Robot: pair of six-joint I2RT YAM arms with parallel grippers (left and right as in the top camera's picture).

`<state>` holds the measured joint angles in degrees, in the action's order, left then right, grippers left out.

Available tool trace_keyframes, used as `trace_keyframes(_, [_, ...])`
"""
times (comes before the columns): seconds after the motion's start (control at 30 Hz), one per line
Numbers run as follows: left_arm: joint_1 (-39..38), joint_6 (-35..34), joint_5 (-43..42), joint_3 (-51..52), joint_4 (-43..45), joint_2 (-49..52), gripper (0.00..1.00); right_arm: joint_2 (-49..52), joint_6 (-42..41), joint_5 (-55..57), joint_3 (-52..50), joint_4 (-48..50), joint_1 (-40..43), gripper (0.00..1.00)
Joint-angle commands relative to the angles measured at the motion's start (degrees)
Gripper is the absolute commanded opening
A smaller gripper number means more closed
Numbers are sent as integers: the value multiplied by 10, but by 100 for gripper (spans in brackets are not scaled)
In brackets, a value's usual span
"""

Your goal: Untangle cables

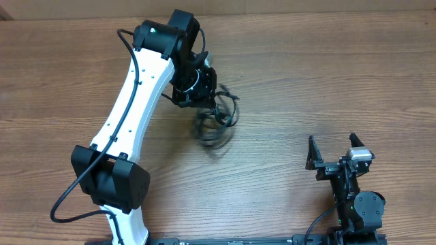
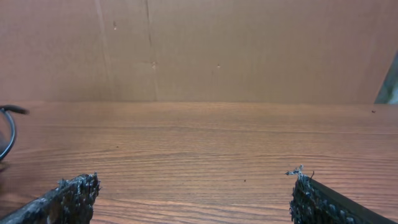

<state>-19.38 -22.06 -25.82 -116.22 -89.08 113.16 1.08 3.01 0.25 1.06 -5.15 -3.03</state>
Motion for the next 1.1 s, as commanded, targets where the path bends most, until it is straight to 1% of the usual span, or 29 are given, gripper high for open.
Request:
trace_keyframes(0.0, [0, -73, 97, -15, -13, -3, 4, 0, 1, 0, -6, 3, 1, 100])
trace_keyframes(0.03, [-2, -64, 83, -17, -16, -4, 4, 0, 1, 0, -6, 3, 1, 100])
trace_keyframes(0.1, [-1, -20, -5, -22, -17, -4, 4, 0, 1, 0, -6, 3, 1, 100])
trace_keyframes(0.17, [9, 26, -135, -30, -11, -4, 4, 0, 1, 0, -6, 3, 1, 100])
trace_keyframes(0.23, [24, 54, -239, -38, -6, -4, 4, 0, 1, 0, -6, 3, 1, 100])
trace_keyframes(0.27, [32, 58, -268, -39, -3, -4, 4, 0, 1, 0, -6, 3, 1, 100])
trace_keyframes(0.3, [40, 58, -268, -39, -2, -4, 4, 0, 1, 0, -6, 3, 1, 100])
trace_keyframes(0.33, [44, 58, -247, -39, -2, -4, 4, 0, 1, 0, -6, 3, 1, 100])
trace_keyframes(0.37, [47, 51, -204, -39, -4, -4, 4, 0, 1, 0, -6, 3, 1, 100])
trace_keyframes(0.47, [42, -58, 67, -39, -42, -4, 4, 0, 1, 0, -6, 3, 1, 100])
trace_keyframes(0.5, [39, -89, 128, -39, -58, -4, 4, 0, 1, 0, -6, 3, 1, 100])
trace_keyframes(0.53, [35, -97, 167, -39, -70, -4, 4, 0, 1, 0, -6, 3, 1, 100])
trace_keyframes(0.57, [33, -93, 172, -40, -77, -4, 4, 0, 1, 0, -6, 3, 1, 100])
trace_keyframes(0.6, [32, -82, 155, -40, -77, -4, 4, 0, 1, 0, -6, 3, 1, 100])
trace_keyframes(0.63, [32, -58, 115, -40, -77, -5, 4, 0, 1, 0, -6, 3, 1, 100])
trace_keyframes(0.73, [39, 7, -38, -53, -75, -5, 4, 0, 1, 0, -6, 3, 1, 100])
trace_keyframes(0.8, [47, 45, -167, -69, -70, -5, 4, 0, 1, 0, -6, 3, 1, 100])
trace_keyframes(0.9, [55, 74, -325, -86, -55, -5, 4, 0, 1, 0, -6, 3, 1, 100])
trace_keyframes(0.97, [57, 84, -388, -89, -39, -5, 4, 0, 1, 0, -6, 3, 1, 100])
trace_keyframes(1.0, [58, 86, -403, -89, -33, -5, 4, 0, 1, 0, -6, 3, 1, 100])
trace_keyframes(1.07, [59, 86, -404, -88, -32, -5, 4, 0, 1, 0, -6, 3, 1, 100])
